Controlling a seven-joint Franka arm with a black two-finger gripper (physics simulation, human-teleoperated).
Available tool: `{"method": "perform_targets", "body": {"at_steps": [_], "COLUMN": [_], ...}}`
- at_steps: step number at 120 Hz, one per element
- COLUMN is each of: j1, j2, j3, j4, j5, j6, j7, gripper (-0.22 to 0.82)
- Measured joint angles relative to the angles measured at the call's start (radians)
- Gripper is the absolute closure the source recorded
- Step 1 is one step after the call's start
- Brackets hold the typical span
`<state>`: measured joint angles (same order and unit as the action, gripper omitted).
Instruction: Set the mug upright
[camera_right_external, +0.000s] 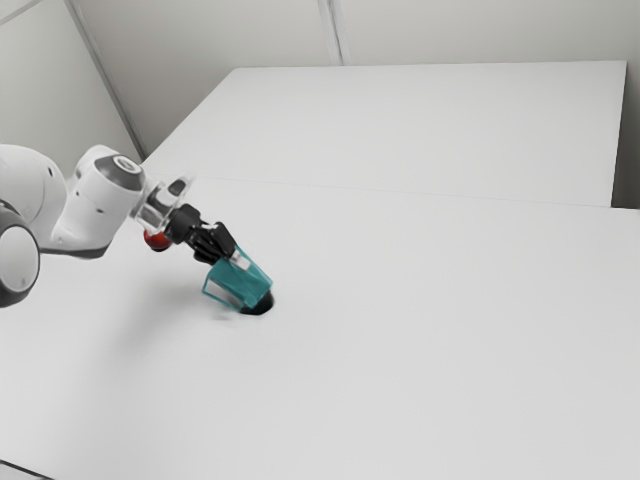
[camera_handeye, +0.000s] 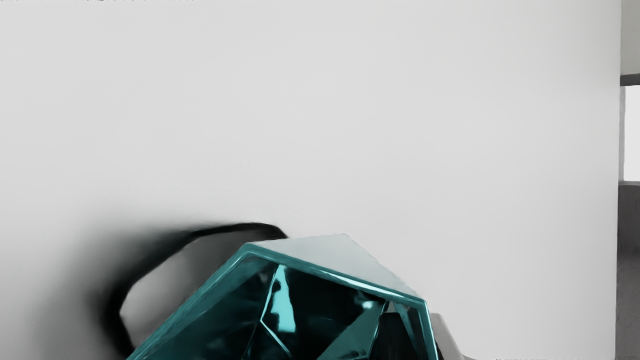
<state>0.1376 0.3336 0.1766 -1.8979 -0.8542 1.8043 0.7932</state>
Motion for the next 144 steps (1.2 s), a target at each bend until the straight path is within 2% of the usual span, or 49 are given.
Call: {"method": "perform_targets", "body": {"at_steps": [29,63,114,144], "j1": [-0.058,-0.232,-0.418,-0.532], "j2": [-0.038,-0.124,-0.284,-0.353], "j3": [-0.003,0.002,0.007,0.009], "j4": [0.009,-0.017,-0.28,-0.364], "j5": [0.08,0.314,0.736,0.921], "j6": [0.012,0.127,0.356,0.42], "j7": [-0.019,-0.07,-0.22,-0.366], "gripper": [0.75,0.76,0.76,0.76]}}
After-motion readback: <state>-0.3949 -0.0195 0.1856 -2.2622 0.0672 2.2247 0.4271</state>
